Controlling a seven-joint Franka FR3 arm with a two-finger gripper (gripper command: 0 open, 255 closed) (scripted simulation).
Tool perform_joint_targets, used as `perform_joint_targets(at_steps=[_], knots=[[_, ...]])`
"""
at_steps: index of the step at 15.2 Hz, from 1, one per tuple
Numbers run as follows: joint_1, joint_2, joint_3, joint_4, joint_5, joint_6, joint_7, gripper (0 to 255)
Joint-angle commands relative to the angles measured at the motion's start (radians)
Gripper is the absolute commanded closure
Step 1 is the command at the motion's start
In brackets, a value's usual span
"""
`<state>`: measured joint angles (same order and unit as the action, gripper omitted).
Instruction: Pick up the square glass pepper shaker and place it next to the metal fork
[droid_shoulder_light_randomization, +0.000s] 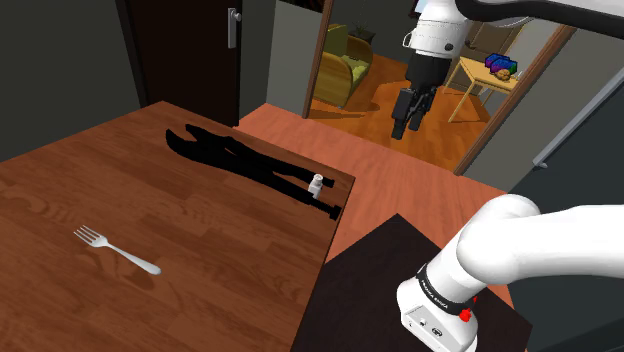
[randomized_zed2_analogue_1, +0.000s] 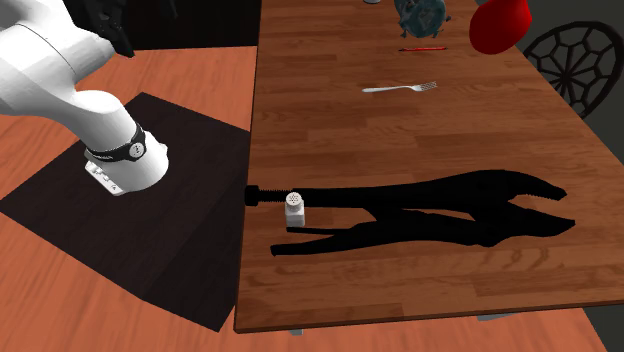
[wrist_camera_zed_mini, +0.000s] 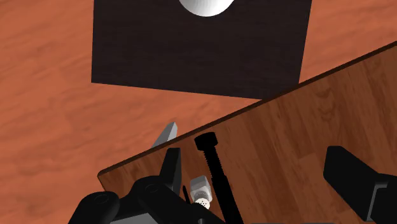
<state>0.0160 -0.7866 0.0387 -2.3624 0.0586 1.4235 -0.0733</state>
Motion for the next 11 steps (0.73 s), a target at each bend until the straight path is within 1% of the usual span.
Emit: perform_joint_targets(at_steps=[1, 6, 11], knots=[[0.0, 0.0, 0.0, 0.0, 0.0, 0.0, 0.0, 0], [-0.002, 0.076, 0.016, -0.097, -0.004, 0.201, 0.002, 0], [-0.006, 0.193, 0.032, -0.157, -0.012, 0.407, 0.008, 0]])
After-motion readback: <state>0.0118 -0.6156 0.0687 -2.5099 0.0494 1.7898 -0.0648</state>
